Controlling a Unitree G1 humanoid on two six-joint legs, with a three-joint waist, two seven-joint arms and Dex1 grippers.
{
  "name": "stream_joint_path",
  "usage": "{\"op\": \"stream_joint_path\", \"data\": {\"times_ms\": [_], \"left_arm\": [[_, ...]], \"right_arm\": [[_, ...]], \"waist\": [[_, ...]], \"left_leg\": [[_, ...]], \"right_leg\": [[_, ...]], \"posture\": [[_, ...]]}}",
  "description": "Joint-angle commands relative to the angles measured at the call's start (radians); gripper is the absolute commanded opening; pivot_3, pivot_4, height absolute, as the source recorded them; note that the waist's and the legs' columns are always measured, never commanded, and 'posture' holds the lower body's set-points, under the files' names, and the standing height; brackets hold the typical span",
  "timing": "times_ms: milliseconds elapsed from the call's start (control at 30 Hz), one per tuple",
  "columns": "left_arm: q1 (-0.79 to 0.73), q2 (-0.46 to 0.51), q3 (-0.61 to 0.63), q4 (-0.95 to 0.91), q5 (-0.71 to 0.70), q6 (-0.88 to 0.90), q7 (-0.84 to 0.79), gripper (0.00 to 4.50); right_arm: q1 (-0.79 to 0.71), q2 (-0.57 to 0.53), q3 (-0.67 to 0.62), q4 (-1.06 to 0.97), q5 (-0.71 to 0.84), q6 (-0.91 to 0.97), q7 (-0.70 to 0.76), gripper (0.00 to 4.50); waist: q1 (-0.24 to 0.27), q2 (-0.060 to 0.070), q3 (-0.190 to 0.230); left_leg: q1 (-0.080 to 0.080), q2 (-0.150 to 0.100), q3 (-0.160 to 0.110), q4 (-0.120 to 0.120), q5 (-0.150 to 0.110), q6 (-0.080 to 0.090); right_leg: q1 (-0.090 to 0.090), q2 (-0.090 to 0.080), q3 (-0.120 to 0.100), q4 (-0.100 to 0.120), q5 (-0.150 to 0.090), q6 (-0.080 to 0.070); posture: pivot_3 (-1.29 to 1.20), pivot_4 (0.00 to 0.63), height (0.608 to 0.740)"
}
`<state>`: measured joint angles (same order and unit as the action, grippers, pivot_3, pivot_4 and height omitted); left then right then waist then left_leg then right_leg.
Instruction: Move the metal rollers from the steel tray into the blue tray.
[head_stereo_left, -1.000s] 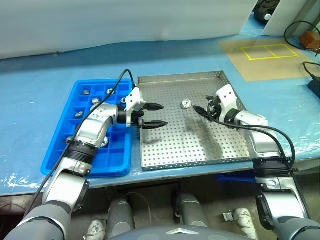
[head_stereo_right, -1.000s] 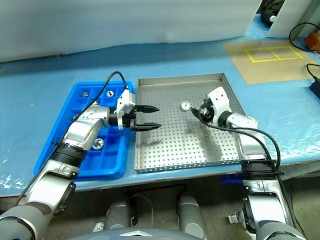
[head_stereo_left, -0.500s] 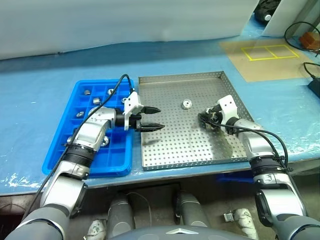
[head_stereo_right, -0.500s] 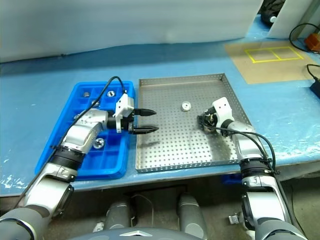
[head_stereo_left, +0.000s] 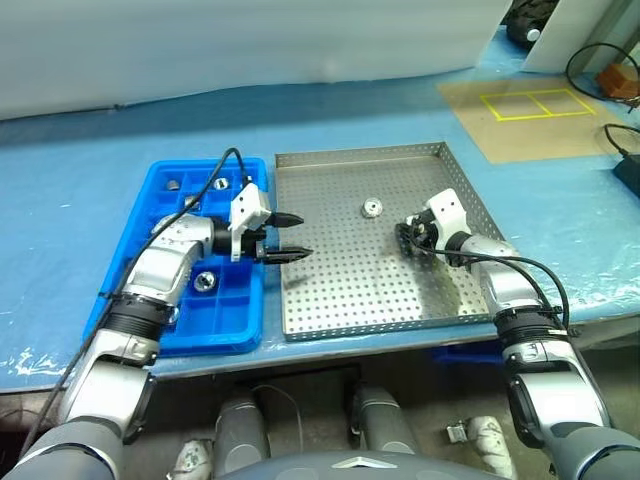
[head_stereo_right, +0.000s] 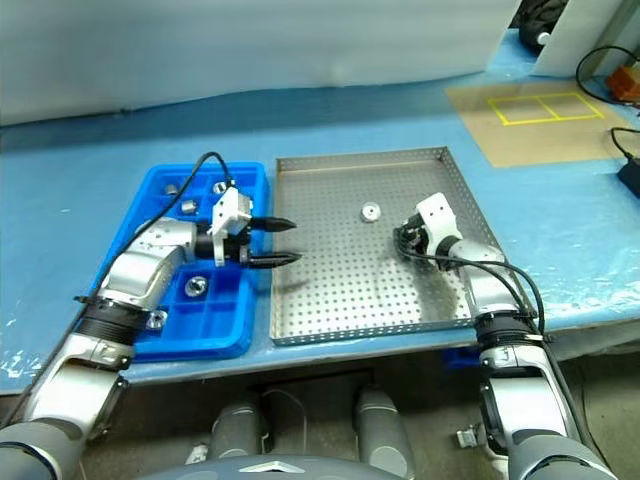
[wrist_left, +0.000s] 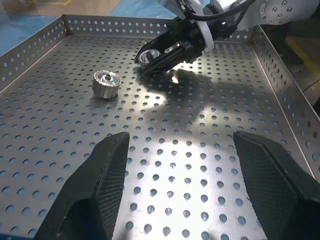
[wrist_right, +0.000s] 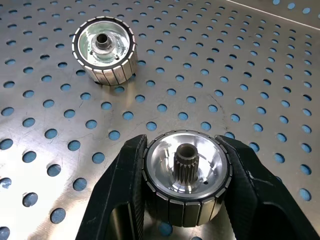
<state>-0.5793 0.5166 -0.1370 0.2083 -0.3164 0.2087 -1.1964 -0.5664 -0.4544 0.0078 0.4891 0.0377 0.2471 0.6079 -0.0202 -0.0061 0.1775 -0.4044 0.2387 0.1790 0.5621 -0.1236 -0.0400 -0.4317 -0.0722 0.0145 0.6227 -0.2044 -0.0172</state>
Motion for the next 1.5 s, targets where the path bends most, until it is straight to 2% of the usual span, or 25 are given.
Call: {"op": "stream_joint_path", "data": {"times_ms": [33, 200, 267, 400, 667, 800, 933, 1200, 1267, 1333, 1500], "left_arm": [[0.020, 0.074, 0.080, -0.084, -0.031, 0.026, 0.004, 3.51], [0.080, 0.173, 0.183, -0.144, -0.047, 0.064, 0.054, 3.51], [0.110, 0.199, 0.217, -0.163, -0.047, 0.076, 0.079, 3.51], [0.235, 0.250, 0.304, -0.281, -0.074, 0.129, 0.133, 3.51], [0.477, 0.283, 0.471, -0.539, -0.146, 0.261, 0.248, 3.51], [0.568, 0.279, 0.527, -0.623, -0.176, 0.309, 0.286, 3.51], [0.622, 0.281, 0.549, -0.654, -0.183, 0.323, 0.312, 3.51], [0.626, 0.277, 0.524, -0.689, -0.205, 0.344, 0.348, 3.51], [0.607, 0.282, 0.511, -0.679, -0.209, 0.344, 0.345, 3.51], [0.592, 0.286, 0.500, -0.668, -0.209, 0.342, 0.340, 3.51], [0.525, 0.285, 0.450, -0.624, -0.203, 0.329, 0.316, 3.51]], "right_arm": [[-0.052, 0.041, 0.045, -0.126, 0.026, 0.020, 0.055, 1.68], [-0.159, 0.132, 0.117, -0.228, 0.082, 0.056, 0.177, 1.68], [-0.196, 0.171, 0.144, -0.221, 0.084, 0.048, 0.202, 1.68], [-0.268, 0.277, 0.220, -0.138, 0.075, -0.001, 0.266, 1.68], [-0.329, 0.358, 0.288, 0.023, 0.049, -0.109, 0.369, 1.68], [-0.331, 0.368, 0.315, 0.072, 0.043, -0.129, 0.437, 1.68], [-0.322, 0.374, 0.354, 0.136, -0.005, -0.191, 0.459, 1.68], [-0.370, 0.421, 0.300, 0.311, -0.023, -0.269, 0.372, 1.68], [-0.367, 0.422, 0.287, 0.311, -0.030, -0.274, 0.328, 2.43], [-0.364, 0.417, 0.288, 0.311, -0.040, -0.276, 0.314, 2.97], [-0.348, 0.384, 0.264, 0.256, -0.021, -0.247, 0.327, 2.97]], "waist": [[0.000, 0.000, 0.000], [0.006, 0.001, 0.001], [0.013, 0.001, 0.001], [0.040, 0.001, 0.001], [0.108, 0.001, 0.001], [0.122, 0.001, 0.001], [0.127, 0.001, 0.001], [0.127, 0.000, 0.001], [0.131, 0.000, 0.001], [0.133, 0.000, 0.001], [0.133, 0.000, 0.001]], "left_leg": [[0.000, 0.000, 0.000, -0.001, 0.000, -0.001], [-0.004, 0.001, 0.000, -0.004, 0.001, -0.002], [-0.003, 0.001, 0.000, -0.006, 0.002, -0.003], [-0.003, 0.001, 0.000, -0.013, 0.002, -0.004], [-0.007, 0.002, -0.004, -0.018, 0.004, -0.007], [-0.006, 0.002, -0.004, -0.018, 0.005, -0.008], [-0.006, 0.002, -0.006, -0.019, 0.005, -0.009], [-0.006, 0.002, -0.006, -0.019, 0.005, -0.009], [-0.006, 0.002, -0.006, -0.019, 0.005, -0.009], [-0.006, 0.002, -0.006, -0.019, 0.005, -0.009], [-0.006, 0.002, -0.006, -0.018, 0.005, -0.009]], "right_leg": [[-0.002, 0.000, 0.000, 0.001, 0.000, 0.000], [-0.007, 0.001, 0.000, 0.002, 0.000, 0.000], [-0.008, 0.001, -0.001, 0.001, 0.000, 0.000], [-0.007, 0.000, -0.005, -0.003, -0.001, -0.001], [-0.007, -0.001, -0.014, -0.005, -0.002, -0.003], [-0.007, -0.001, -0.014, -0.004, -0.003, -0.003], [-0.007, -0.001, -0.015, -0.003, -0.003, -0.003], [-0.007, -0.001, -0.014, -0.002, -0.003, -0.003], [-0.007, -0.001, -0.014, -0.002, -0.003, -0.003], [-0.007, -0.001, -0.014, -0.002, -0.003, -0.003], [-0.007, -0.001, -0.014, -0.001, -0.003, -0.003]], "posture": [[-0.27, 0.150, 0.740], [-0.16, 0.150, 0.740], [-0.16, 0.150, 0.740], [0.00, 0.150, 0.740], [0.13, 0.150, 0.740], [0.18, 0.150, 0.740], [0.20, 0.150, 0.740], [0.20, 0.150, 0.740], [0.19, 0.150, 0.740], [0.17, 0.150, 0.740], [0.12, 0.150, 0.740]]}}
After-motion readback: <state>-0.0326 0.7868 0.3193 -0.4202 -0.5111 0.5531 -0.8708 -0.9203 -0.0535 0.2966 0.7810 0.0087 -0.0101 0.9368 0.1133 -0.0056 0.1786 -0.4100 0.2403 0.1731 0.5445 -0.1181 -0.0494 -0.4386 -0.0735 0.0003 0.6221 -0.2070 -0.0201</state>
